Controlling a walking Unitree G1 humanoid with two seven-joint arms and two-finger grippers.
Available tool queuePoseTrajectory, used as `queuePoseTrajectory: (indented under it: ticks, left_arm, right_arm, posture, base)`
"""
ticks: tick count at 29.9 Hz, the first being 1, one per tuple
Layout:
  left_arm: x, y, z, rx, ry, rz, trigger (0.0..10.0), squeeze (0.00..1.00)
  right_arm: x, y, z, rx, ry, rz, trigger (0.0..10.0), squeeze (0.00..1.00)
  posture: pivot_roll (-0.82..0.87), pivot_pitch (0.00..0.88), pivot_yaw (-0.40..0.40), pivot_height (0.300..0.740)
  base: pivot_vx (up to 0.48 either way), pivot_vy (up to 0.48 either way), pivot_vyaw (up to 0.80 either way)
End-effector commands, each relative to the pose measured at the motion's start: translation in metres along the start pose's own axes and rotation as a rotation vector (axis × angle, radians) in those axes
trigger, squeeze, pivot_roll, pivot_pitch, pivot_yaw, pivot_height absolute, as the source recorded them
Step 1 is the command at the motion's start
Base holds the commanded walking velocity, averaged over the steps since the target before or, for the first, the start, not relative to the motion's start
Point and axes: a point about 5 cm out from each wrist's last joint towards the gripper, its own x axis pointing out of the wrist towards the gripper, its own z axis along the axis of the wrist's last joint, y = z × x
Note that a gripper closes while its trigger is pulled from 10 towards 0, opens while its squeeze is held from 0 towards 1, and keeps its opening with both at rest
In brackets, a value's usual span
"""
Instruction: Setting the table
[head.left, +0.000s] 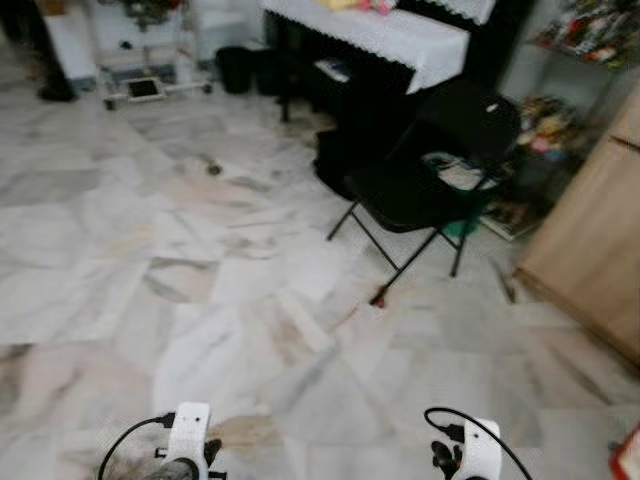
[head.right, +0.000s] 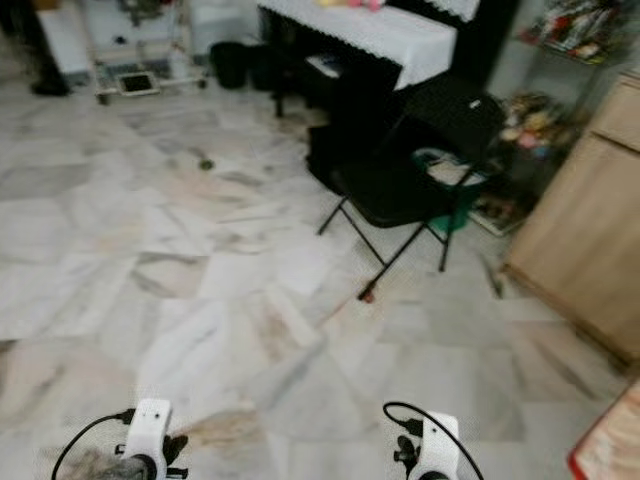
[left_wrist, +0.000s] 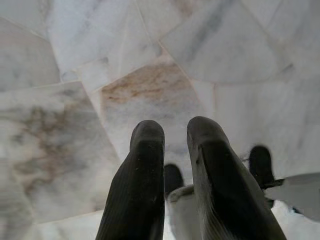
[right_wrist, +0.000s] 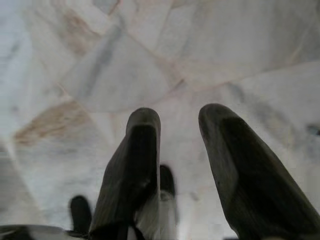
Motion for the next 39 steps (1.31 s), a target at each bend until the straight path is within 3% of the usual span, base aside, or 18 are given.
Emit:
queuePoseTrajectory:
  ticks: [1,16,39]
  left_arm:
    - [0.0004,-0.0026,-0.0006,-0.006,0.005,-0.006,10.0,0.00]
    - [0.0004,-0.0053,-0.0015,0.036,0.008,-0.021,10.0,0.00]
    - [0.0002,-0.0046,-0.0020,0.003,0.006,-0.019,10.0,0.00]
  right_arm:
    - [-0.0003,-0.0041,0.0011,-0.003,0.000,-0.011,10.0,0.00]
    - [-0.0005,-0.0019,-0.0010,-0.002,0.006,-0.009,10.0,0.00]
    - [-0.0011,-0.0019,-0.0037,-0.007,0.019,-0.005,10.0,0.00]
  posture:
    - [0.06,0.000,-0.012,0.740]
    - [0.06,0.000,-0.011,0.740]
    - [0.06,0.000,-0.012,0.740]
  base:
    - [0.000,0.000,-0.64]
    - [0.000,0.000,-0.64]
    - [0.000,-0.038,-0.64]
